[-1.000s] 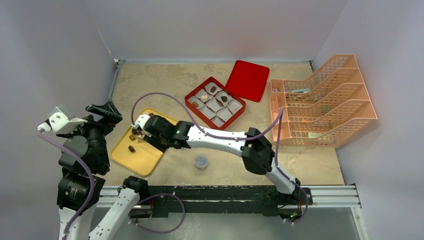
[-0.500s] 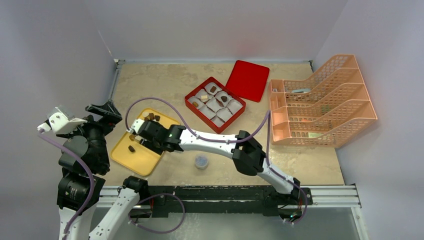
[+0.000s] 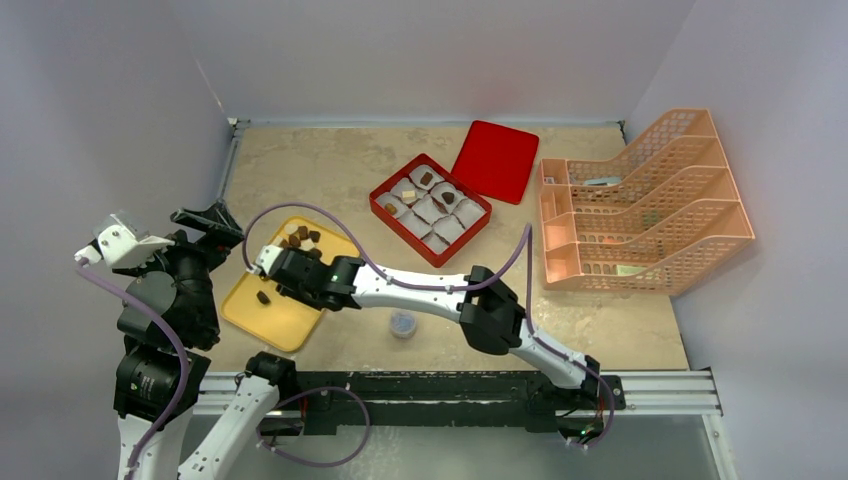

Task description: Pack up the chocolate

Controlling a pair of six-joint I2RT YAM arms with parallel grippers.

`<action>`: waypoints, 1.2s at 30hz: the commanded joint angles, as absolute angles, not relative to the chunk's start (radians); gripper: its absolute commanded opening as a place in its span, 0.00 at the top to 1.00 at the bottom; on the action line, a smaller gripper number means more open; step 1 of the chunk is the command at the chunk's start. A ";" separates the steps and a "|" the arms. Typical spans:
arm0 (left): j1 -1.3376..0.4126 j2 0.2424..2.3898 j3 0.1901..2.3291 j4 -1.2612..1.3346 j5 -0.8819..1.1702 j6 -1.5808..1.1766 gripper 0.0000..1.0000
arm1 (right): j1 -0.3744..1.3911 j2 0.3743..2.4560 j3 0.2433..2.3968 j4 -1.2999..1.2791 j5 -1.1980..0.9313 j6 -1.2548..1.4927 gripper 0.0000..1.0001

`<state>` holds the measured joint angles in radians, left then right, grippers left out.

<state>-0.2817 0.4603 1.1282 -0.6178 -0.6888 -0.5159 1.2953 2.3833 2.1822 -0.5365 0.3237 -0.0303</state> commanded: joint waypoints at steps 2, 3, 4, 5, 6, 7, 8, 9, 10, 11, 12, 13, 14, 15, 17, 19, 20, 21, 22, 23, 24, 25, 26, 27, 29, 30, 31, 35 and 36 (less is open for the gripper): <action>-0.281 0.453 1.135 -0.591 -0.696 -0.531 0.12 | 1.299 2.328 2.191 -0.509 0.367 -0.041 0.69; -0.281 0.454 1.134 -0.591 -0.696 -0.529 0.12 | 1.299 2.320 2.181 -0.508 0.364 -0.034 0.69; -0.280 0.454 1.134 -0.592 -0.696 -0.529 0.12 | 1.299 2.312 2.173 -0.511 0.361 -0.028 0.70; -0.281 0.453 1.132 -0.592 -0.695 -0.531 0.12 | 1.299 2.305 2.167 -0.514 0.354 -0.022 0.70; -0.281 0.452 1.129 -0.594 -0.695 -0.533 0.12 | 1.299 2.297 2.159 -0.519 0.349 -0.014 0.70; -0.281 0.450 1.126 -0.594 -0.695 -0.536 0.12 | 1.297 2.289 2.151 -0.519 0.350 -0.009 0.70; -0.280 0.449 1.120 -0.593 -0.692 -0.538 0.12 | 1.298 2.280 2.139 -0.516 0.353 -0.008 0.71; -0.281 0.448 1.113 -0.592 -0.690 -0.540 0.12 | 1.298 2.265 2.128 -0.511 0.355 -0.007 0.71; -0.281 0.448 1.109 -0.591 -0.689 -0.541 0.12 | 1.298 2.254 2.116 -0.507 0.356 0.008 0.72; -0.280 0.449 1.102 -0.590 -0.689 -0.541 0.12 | 1.298 2.244 2.104 -0.501 0.358 0.022 0.72; -0.281 0.449 1.096 -0.587 -0.688 -0.541 0.12 | 1.298 2.232 2.093 -0.498 0.360 0.028 0.72; -0.281 0.449 1.090 -0.585 -0.690 -0.541 0.12 | 1.297 2.224 2.083 -0.495 0.362 0.033 0.73; -0.279 0.449 1.083 -0.583 -0.690 -0.541 0.12 | 1.296 2.213 2.072 -0.494 0.368 0.038 0.73; -0.280 0.449 1.079 -0.582 -0.690 -0.541 0.12 | 1.296 2.204 2.062 -0.493 0.375 0.040 0.73; -0.280 0.449 1.069 -0.578 -0.689 -0.543 0.12 | 1.294 2.186 2.043 -0.491 0.386 0.048 0.73; -0.279 0.450 1.064 -0.576 -0.689 -0.543 0.12 | 1.288 2.168 2.027 -0.491 0.388 0.056 0.74; -0.280 0.452 1.061 -0.574 -0.688 -0.543 0.12 | 1.285 2.160 2.018 -0.491 0.388 0.061 0.74; -0.279 0.453 1.058 -0.574 -0.687 -0.543 0.12 | 1.279 2.150 2.006 -0.492 0.391 0.066 0.74; -0.281 0.455 1.055 -0.573 -0.685 -0.544 0.12 | 1.274 2.140 1.998 -0.491 0.394 0.076 0.74; -0.281 0.455 1.050 -0.572 -0.685 -0.544 0.12 | 1.267 2.129 1.989 -0.489 0.397 0.084 0.74; -0.281 0.457 1.044 -0.570 -0.683 -0.545 0.12 | 1.260 2.114 1.981 -0.489 0.399 0.089 0.75; -0.280 0.457 1.039 -0.569 -0.680 -0.546 0.12 | 1.250 2.102 1.973 -0.490 0.401 0.090 0.75; -0.280 0.457 1.035 -0.568 -0.679 -0.547 0.12 | 1.241 2.090 1.965 -0.493 0.405 0.091 0.75; -0.280 0.460 1.029 -0.568 -0.677 -0.548 0.12 | 1.231 2.074 1.956 -0.495 0.408 0.092 0.75; -0.280 0.462 1.020 -0.566 -0.680 -0.546 0.12 | 1.203 2.038 1.936 -0.497 0.407 0.100 0.75; -0.280 0.464 1.018 -0.565 -0.681 -0.544 0.12 | 1.185 2.017 1.922 -0.496 0.402 0.106 0.75; -0.280 0.467 1.018 -0.563 -0.682 -0.543 0.12 | 1.167 1.997 1.905 -0.493 0.397 0.111 0.75; -0.280 0.473 1.010 -0.549 -0.679 -0.538 0.12 | 1.103 1.914 1.845 -0.492 0.406 0.114 0.75; -0.280 0.476 1.005 -0.545 -0.677 -0.538 0.12 | 1.087 1.896 1.835 -0.500 0.410 0.114 0.75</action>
<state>-0.2817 0.4606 1.0153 -0.6071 -0.6853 -0.5388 1.1412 2.0209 1.8549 -0.5251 0.3595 0.0921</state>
